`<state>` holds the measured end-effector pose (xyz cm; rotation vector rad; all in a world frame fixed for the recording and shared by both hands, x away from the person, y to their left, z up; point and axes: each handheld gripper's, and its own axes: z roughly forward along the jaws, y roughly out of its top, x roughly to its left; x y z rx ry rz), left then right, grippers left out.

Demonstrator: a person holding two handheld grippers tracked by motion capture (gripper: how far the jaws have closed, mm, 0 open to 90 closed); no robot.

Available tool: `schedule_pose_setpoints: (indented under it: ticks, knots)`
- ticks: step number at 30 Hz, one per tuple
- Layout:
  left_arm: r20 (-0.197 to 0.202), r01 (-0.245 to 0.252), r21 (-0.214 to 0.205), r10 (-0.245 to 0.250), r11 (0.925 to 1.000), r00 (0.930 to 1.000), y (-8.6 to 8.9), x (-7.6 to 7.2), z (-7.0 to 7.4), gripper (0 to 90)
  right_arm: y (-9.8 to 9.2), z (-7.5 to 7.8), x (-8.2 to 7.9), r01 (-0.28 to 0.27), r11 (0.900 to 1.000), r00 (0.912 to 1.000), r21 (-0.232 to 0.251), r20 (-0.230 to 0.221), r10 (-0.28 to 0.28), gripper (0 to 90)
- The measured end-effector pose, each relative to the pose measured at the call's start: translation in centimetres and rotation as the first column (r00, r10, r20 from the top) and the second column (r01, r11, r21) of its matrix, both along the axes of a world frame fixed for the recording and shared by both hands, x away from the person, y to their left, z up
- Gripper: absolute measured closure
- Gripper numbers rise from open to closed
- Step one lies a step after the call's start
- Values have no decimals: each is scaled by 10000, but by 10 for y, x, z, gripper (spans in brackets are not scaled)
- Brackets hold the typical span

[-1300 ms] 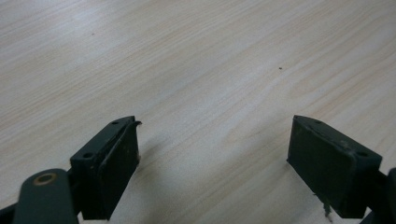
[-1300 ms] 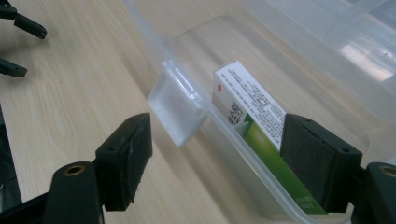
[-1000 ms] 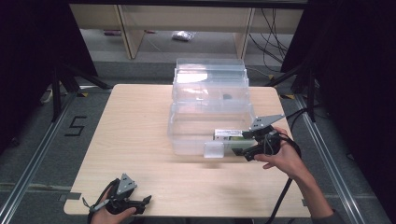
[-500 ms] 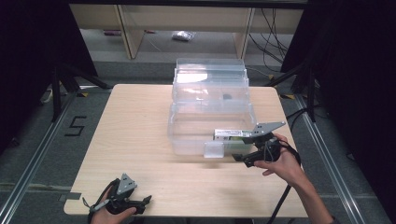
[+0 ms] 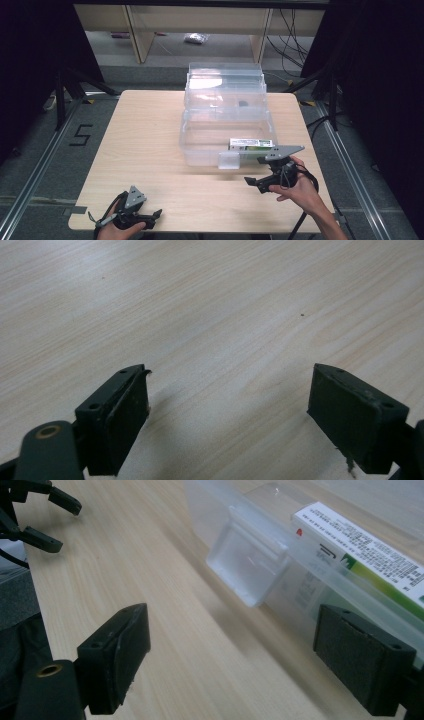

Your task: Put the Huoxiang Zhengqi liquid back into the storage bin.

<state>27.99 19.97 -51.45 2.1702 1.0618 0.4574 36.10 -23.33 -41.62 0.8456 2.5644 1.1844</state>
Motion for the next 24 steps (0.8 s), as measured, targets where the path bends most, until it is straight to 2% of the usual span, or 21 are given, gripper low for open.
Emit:
schedule_pose_setpoints:
  ticks: [2, 7, 8, 10, 11, 12, 13, 14, 15, 17, 20, 21, 22, 24]
  knots:
    - [172, 194, 198, -197, 9996, 9997, 1, 2, 0, 158, 1, -2, -3, 35, 10000, 10000, -20, -34, -35, 161]
    - [6, 41, 49, -41, 10000, 10000, 0, 0, 0, 158, 2, -6, -8, -60, 10000, 9998, 77, -191, 62, 162]
    - [6, 41, 49, -41, 10000, 10000, 0, 0, 0, 158, 2, -7, -11, 56, 9998, 9996, 178, -274, -51, 162]
    - [-36, -1, -12, 1, 10000, 10000, 0, 0, 1, 158, 1, -10, -11, 4, 9999, 9999, 152, -108, -3, 164]
    - [228, 227, 211, -231, 9995, 9995, 2, 2, 1, 159, 1, -12, -12, 74, 9999, 9999, 113, -138, -73, 164]
    - [228, 227, 211, -231, 9995, 9995, 2, 2, 1, 158, 1, -12, -12, 74, 9999, 9999, 113, -138, -73, 164]
    - [195, 222, 216, -226, 9995, 9996, 2, 2, 0, 159, 1, -16, -15, 196, 9997, 9996, 147, -226, -193, 174]
    - [148, 146, 194, -149, 9997, 9998, 1, 1, 0, 158, 0, -20, -15, 36, 9999, 9999, 141, -105, -35, 178]
    - [209, 234, 229, -239, 9995, 9995, 2, 2, 0, 158, -1, -23, -17, 214, 9996, 9993, 163, -311, -209, 177]
    - [170, 224, 239, -228, 9995, 9996, 2, 2, 1, 158, -2, -28, -19, 342, 9991, 9985, 255, -448, -330, 177]
    - [74, 116, 134, -117, 9998, 9999, 1, 0, 0, 158, -4, -37, -19, 333, 9991, 9982, 279, -514, -319, 177]
    - [203, 212, 221, -217, 9995, 9996, 2, 2, 1, 158, -5, -39, -20, 405, 9985, 9977, 366, -555, -384, 180]
    - [203, 212, 221, -217, 9995, 9996, 2, 2, 1, 158, -5, -41, -23, 584, 9975, 9954, 407, -780, -551, 188]
    - [140, 154, 209, -157, 9997, 9998, 1, 1, 1, 158, -7, -44, -22, 498, 9979, 9969, 420, -627, -472, 193]
